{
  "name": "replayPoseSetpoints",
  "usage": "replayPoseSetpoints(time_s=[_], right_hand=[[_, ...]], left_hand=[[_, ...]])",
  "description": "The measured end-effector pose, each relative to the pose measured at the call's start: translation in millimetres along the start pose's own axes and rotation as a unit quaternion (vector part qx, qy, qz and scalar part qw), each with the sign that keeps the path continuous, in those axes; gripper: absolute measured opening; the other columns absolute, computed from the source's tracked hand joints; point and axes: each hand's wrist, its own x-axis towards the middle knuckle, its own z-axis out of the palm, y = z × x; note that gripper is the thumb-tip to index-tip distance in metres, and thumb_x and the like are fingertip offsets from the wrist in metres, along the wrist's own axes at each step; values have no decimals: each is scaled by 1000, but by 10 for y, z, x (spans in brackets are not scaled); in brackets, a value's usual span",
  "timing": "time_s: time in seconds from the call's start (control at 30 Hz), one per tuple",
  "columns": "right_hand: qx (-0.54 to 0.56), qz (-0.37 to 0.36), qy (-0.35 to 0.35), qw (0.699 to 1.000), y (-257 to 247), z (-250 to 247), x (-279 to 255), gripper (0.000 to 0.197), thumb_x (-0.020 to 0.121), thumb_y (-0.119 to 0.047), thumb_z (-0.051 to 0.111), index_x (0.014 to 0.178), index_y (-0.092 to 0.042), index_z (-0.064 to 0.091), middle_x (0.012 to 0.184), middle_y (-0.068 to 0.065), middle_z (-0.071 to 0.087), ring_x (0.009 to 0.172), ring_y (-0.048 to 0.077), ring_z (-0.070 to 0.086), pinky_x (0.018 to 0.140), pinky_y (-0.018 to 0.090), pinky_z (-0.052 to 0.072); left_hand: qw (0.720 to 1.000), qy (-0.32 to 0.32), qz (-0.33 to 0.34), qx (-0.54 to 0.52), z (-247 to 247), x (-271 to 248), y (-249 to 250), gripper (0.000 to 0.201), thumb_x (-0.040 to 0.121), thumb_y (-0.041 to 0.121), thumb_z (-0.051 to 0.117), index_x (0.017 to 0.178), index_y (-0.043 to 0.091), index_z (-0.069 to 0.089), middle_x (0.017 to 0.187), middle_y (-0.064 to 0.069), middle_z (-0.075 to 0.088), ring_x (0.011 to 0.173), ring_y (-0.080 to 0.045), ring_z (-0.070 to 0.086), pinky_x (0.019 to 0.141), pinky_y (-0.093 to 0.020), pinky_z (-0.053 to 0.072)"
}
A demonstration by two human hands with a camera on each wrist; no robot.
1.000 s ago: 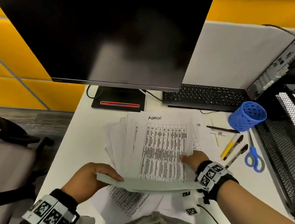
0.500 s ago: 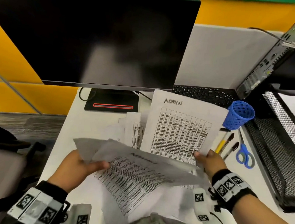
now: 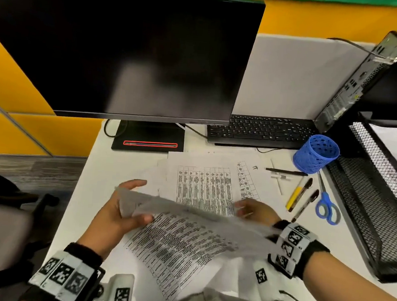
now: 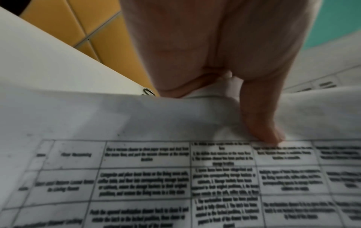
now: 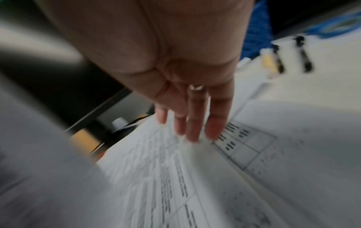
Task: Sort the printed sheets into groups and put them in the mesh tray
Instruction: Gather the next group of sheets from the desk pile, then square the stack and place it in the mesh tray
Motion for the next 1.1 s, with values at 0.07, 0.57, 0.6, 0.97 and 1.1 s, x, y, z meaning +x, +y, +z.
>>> replayPoseSetpoints(time_s=[0.07,0.57,0.6,0.97,1.1], right_hand=[[21,21,96,995,43,-40,121,31,88,-8,52,119,-14,56,111,11,64,91,25,59,88,37,51],[20,-6,210,977,-66,72,153,12,84,-19,64,83,-12,55,83,6,59,81,24,55,69,21,35],[27,-12,222,975,-42,23,127,12,84,-18,64,80,-12,53,79,5,59,75,22,53,63,21,36],[335,-144,125,923,-97,-301,-341,24,84,15,49,78,-8,56,52,0,63,49,9,60,50,18,52],[327,-185,77,923,-272,-219,-494,24,87,12,49,77,-9,55,49,-3,63,50,7,61,57,25,54]], left_hand=[[998,-45,-9,29,-51,-47,-8,60,44,36,86,101,28,69,93,-8,72,84,-16,69,68,-20,54],[997,-9,-50,54,-27,-88,-43,17,60,9,81,76,13,77,79,-13,74,77,-18,69,69,-16,50],[998,7,-49,46,-52,-77,-67,28,55,17,81,81,7,76,84,-18,74,81,-25,70,71,-19,53],[990,135,-1,-47,106,243,287,32,71,27,70,102,21,68,91,4,77,84,-15,72,73,-33,53],[986,143,15,-85,269,398,419,34,78,26,67,112,25,64,106,0,74,98,-18,69,86,-38,52]])
